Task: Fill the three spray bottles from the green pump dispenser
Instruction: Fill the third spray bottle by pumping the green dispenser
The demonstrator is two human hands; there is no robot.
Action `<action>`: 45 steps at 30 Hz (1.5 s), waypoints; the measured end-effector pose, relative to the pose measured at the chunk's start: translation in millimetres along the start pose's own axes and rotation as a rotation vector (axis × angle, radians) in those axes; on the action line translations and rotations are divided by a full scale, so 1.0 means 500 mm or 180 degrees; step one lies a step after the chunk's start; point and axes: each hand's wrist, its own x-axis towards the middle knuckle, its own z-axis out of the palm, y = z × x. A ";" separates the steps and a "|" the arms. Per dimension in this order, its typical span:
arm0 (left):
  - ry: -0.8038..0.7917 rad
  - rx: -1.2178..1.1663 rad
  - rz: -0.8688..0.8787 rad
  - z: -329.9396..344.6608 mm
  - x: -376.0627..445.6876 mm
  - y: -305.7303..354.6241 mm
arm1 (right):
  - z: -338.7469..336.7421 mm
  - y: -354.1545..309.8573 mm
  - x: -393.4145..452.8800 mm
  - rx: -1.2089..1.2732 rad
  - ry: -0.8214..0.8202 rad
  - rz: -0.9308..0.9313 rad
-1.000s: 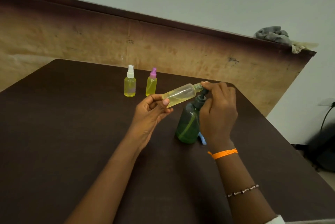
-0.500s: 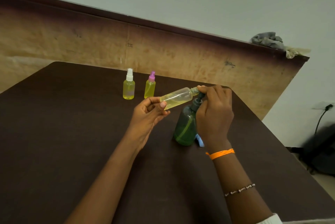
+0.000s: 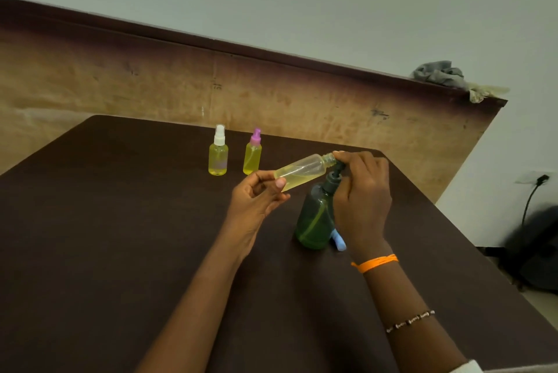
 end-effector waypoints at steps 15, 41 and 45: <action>0.0025 0.0060 -0.0029 0.003 -0.008 0.000 | -0.001 0.009 -0.025 0.0043 -0.0150 -0.0134; 0.0032 -0.0125 -0.0035 0.003 -0.003 -0.003 | -0.017 -0.006 0.000 -0.0008 -0.0057 -0.0007; 0.0066 -0.0122 -0.0013 0.003 -0.003 -0.003 | 0.018 -0.001 -0.049 -0.0016 0.0048 0.0054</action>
